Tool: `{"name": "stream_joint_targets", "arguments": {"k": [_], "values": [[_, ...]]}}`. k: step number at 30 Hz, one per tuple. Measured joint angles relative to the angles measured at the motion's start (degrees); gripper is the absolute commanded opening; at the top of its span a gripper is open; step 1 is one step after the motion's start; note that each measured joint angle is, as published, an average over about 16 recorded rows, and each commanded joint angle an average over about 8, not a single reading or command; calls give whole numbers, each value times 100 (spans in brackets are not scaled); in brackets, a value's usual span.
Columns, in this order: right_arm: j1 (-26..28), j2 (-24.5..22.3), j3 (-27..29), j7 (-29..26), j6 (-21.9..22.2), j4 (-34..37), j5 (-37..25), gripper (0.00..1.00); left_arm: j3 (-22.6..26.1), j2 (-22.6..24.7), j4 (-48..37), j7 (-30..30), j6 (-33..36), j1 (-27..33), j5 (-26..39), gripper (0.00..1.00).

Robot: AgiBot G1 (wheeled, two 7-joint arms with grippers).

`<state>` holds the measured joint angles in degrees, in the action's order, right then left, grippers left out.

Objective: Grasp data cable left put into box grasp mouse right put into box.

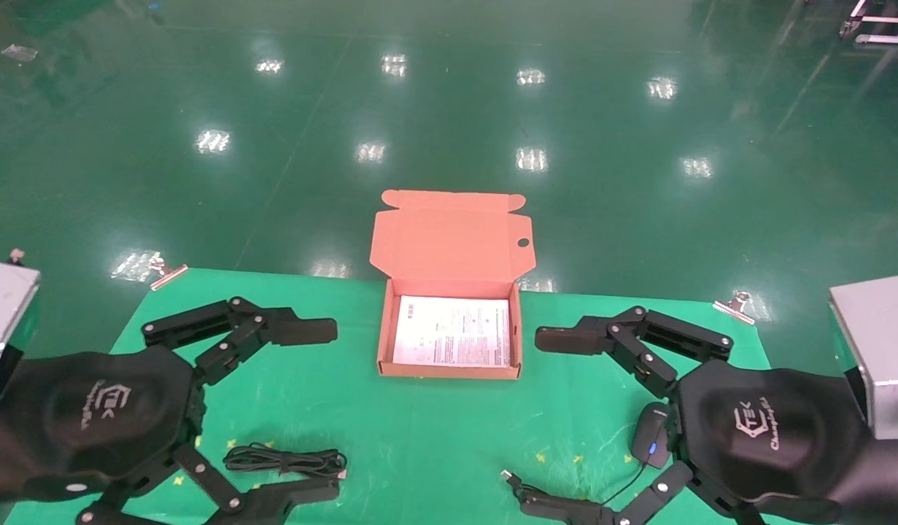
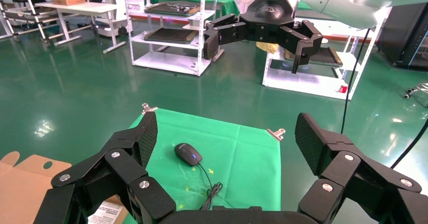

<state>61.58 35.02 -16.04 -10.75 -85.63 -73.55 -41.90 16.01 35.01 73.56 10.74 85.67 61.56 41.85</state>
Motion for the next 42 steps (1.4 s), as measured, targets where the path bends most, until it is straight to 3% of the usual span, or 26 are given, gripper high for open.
{"name": "stream_joint_targets", "arguments": {"k": [26, 35, 42], "values": [[55, -22, -15, 68, 13, 25, -126, 100, 132, 32, -26, 94, 54, 180, 217, 100], [231, -45, -60, 338, 30, 36, -502, 100, 400, 162, -174, 258, 229, 595, 595, 100], [443, -51, -192, 772, 19, -77, -1141, 100, 707, 297, -380, 318, 365, 919, 942, 100]]}}
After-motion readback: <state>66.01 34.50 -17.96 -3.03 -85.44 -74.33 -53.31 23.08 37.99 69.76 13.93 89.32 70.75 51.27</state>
